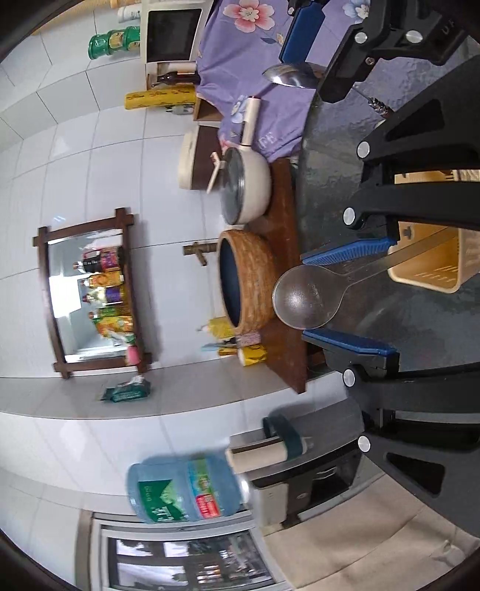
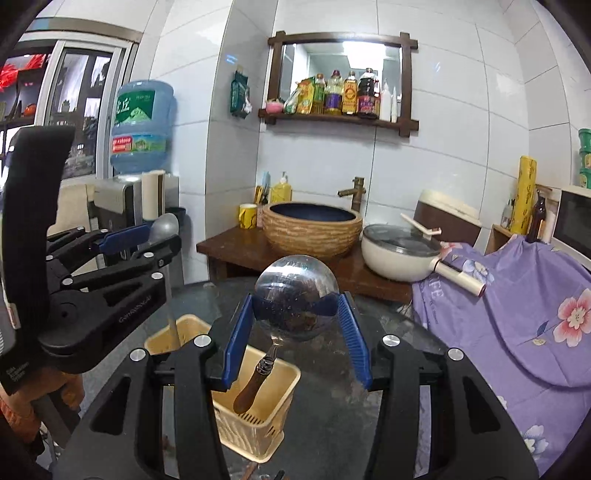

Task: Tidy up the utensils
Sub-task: 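Carry the ladle over the cream holder and drop it in with the right tool, then move the right tool back over the chopsticks on the table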

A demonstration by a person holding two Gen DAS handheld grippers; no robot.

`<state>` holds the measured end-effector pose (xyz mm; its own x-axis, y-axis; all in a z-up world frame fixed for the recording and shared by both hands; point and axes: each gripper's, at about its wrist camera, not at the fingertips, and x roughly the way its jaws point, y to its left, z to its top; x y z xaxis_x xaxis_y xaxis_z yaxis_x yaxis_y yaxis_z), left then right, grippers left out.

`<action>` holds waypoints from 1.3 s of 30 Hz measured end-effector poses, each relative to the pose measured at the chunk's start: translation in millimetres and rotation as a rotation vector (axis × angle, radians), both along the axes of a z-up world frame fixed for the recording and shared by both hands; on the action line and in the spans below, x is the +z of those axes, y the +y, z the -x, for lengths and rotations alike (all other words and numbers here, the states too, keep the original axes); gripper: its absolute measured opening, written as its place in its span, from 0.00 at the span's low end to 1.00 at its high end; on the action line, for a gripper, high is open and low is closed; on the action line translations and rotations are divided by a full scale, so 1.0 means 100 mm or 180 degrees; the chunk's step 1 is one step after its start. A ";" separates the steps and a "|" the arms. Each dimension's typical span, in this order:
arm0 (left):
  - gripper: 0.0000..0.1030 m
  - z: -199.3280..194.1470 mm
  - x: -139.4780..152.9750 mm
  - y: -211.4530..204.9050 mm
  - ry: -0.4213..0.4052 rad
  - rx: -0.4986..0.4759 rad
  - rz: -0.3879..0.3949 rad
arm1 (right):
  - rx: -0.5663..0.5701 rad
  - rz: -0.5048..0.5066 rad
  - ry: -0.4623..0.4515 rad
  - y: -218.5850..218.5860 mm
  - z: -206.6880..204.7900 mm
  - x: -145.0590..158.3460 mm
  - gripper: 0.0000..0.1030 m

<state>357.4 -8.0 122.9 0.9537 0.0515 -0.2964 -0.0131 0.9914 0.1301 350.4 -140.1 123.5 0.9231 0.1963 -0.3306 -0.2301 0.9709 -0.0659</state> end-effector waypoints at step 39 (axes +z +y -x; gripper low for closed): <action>0.92 0.63 -0.51 0.38 0.0105 -0.0100 0.0304 | 0.0065 -0.0101 -0.0116 -0.09 0.52 -0.36 0.85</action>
